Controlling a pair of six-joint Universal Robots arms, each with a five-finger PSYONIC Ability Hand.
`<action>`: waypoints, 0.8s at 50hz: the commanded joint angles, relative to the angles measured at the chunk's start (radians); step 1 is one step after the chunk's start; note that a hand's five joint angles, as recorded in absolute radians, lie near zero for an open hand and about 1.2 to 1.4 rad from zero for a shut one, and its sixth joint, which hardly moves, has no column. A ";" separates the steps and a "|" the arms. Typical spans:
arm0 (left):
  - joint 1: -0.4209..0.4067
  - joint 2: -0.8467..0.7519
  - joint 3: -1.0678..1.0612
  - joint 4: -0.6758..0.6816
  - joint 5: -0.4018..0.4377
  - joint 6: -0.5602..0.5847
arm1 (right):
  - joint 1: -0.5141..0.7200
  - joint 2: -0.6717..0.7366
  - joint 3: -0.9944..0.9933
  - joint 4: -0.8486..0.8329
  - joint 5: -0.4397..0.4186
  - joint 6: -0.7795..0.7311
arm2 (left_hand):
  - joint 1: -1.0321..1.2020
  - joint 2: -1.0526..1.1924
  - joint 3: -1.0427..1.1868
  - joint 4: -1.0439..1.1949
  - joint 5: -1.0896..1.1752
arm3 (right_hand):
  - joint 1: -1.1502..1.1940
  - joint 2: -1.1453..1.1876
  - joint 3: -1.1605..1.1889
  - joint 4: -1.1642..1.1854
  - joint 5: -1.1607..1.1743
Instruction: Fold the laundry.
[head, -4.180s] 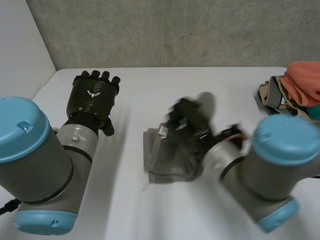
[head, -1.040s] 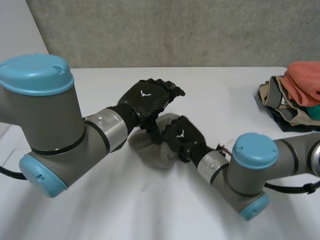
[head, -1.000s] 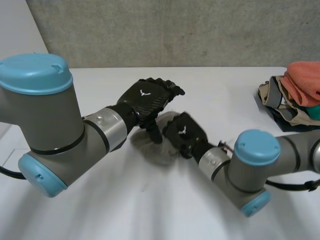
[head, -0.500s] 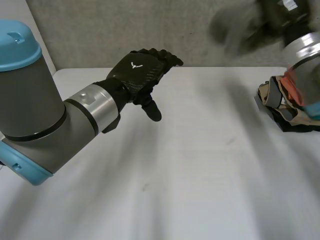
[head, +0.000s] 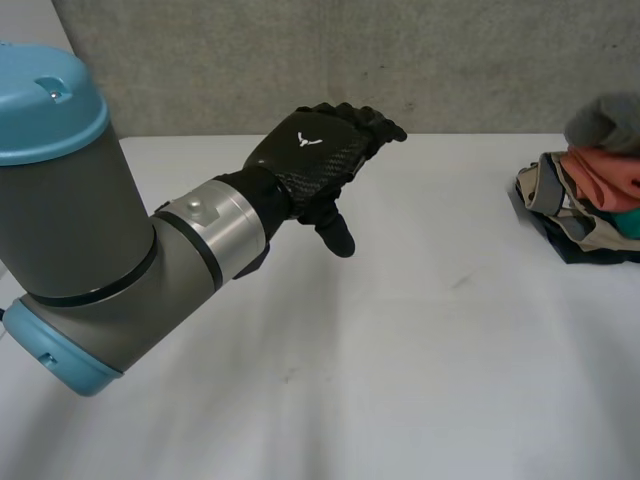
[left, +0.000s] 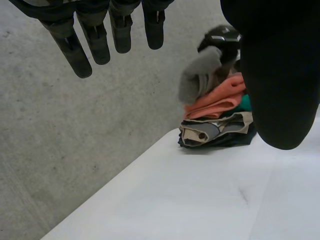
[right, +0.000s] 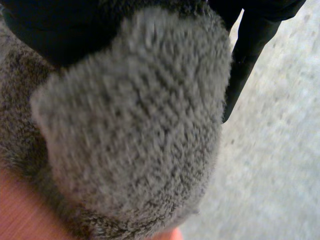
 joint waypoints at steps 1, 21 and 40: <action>-0.007 0.000 -0.011 0.000 -0.001 -0.003 | -0.075 0.054 0.112 -0.146 -0.120 0.005 | 0.020 0.021 0.017 0.021 0.001 | 0.378 0.242 0.222 0.199 0.290; -0.024 0.001 -0.016 -0.002 -0.002 -0.004 | -0.107 -0.163 0.241 0.077 -0.077 0.002 | 0.020 0.021 0.017 0.021 0.001 | -0.844 -0.980 -1.000 -1.022 -0.932; -0.047 0.119 -0.042 0.005 -0.005 -0.007 | -0.198 -0.413 0.111 0.630 0.410 -0.357 | 0.015 0.015 0.011 0.016 -0.005 | -0.844 -0.980 -1.000 -1.022 -0.932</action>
